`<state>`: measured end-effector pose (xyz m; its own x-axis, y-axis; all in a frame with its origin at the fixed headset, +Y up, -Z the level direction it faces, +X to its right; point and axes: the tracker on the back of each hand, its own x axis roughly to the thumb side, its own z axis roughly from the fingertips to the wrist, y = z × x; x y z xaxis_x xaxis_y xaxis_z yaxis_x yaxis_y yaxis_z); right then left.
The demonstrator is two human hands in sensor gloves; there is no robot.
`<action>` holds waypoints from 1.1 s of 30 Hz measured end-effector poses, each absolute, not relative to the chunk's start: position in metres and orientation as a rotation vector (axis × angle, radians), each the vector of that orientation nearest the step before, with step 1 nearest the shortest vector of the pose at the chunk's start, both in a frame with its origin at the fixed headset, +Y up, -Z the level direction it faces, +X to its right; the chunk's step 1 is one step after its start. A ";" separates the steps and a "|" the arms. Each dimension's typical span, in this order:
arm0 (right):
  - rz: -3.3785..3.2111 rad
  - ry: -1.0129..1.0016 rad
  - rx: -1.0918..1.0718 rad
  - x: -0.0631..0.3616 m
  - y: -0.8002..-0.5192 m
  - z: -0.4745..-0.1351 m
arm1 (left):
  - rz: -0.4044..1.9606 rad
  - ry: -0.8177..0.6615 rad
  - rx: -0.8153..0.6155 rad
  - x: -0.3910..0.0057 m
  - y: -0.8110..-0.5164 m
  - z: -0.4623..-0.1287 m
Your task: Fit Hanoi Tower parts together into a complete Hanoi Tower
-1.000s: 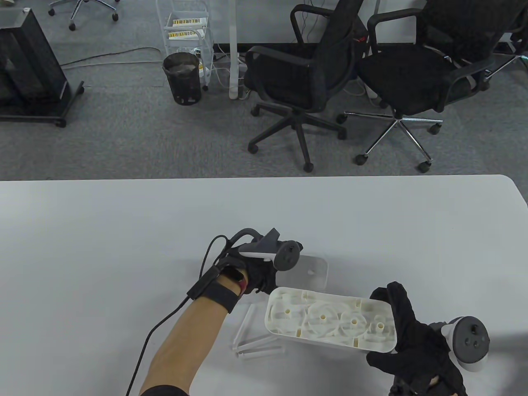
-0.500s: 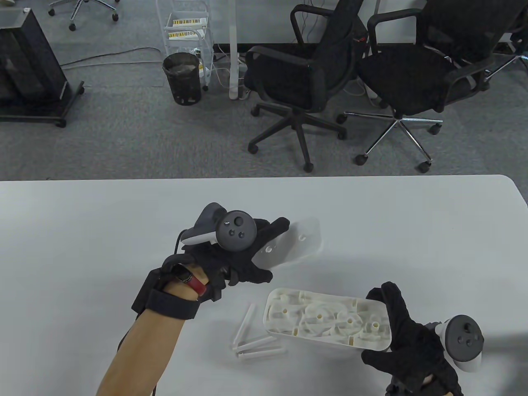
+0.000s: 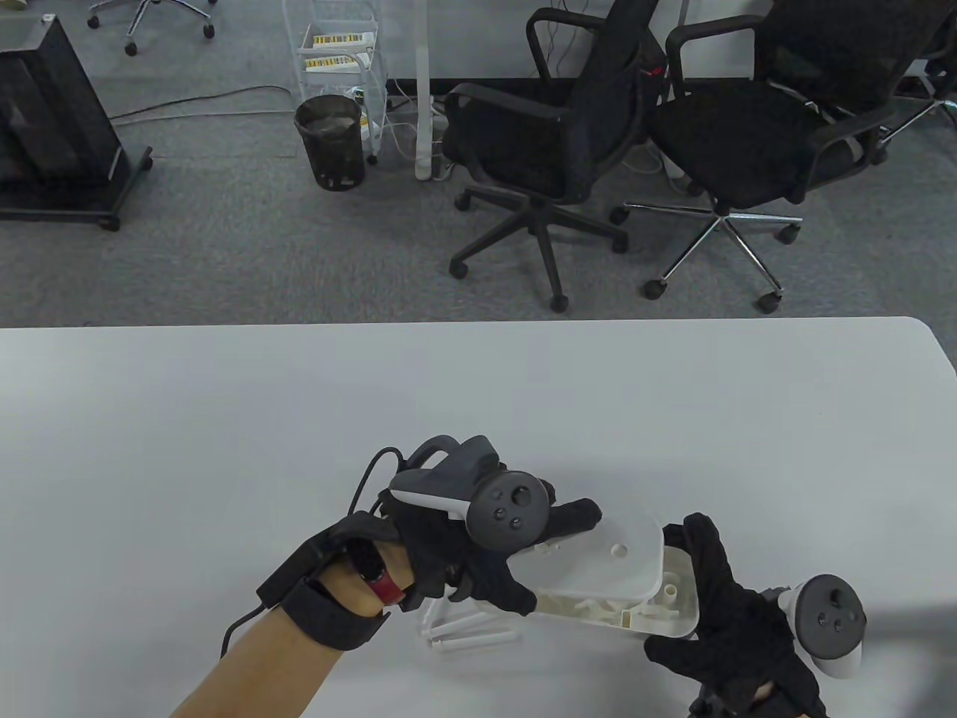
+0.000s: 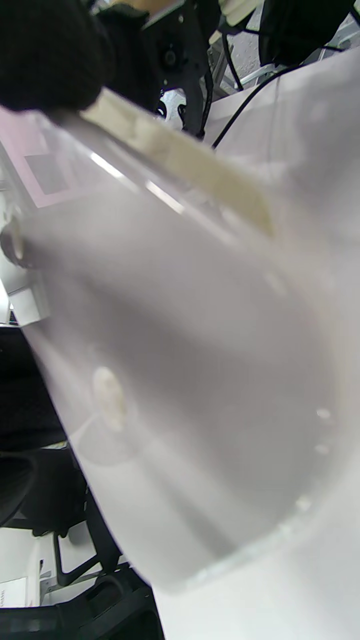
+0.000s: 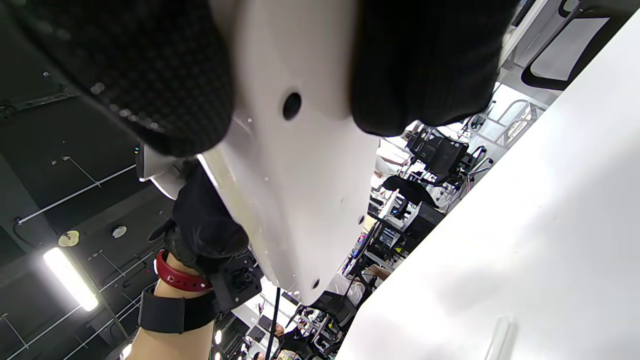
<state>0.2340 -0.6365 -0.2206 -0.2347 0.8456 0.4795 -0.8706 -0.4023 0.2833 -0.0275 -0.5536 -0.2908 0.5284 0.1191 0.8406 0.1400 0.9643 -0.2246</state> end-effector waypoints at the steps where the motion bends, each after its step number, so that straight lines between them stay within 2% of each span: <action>1: 1.861 -0.051 0.689 0.234 -0.637 -0.221 | -0.029 -1.015 -0.268 -0.026 -0.554 -0.288; 11: 1.856 -0.055 0.697 0.232 -0.636 -0.220 | -0.137 -1.018 -0.215 -0.007 -0.562 -0.272; 33: 1.812 -0.106 0.690 0.232 -0.635 -0.217 | -0.107 -1.036 -0.206 0.007 -0.560 -0.262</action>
<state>0.2320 -0.6351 -0.2168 -0.1908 0.8431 0.5028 -0.8961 -0.3587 0.2615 0.0070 -0.5604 -0.2623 0.5068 0.0091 0.8620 0.1846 0.9756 -0.1189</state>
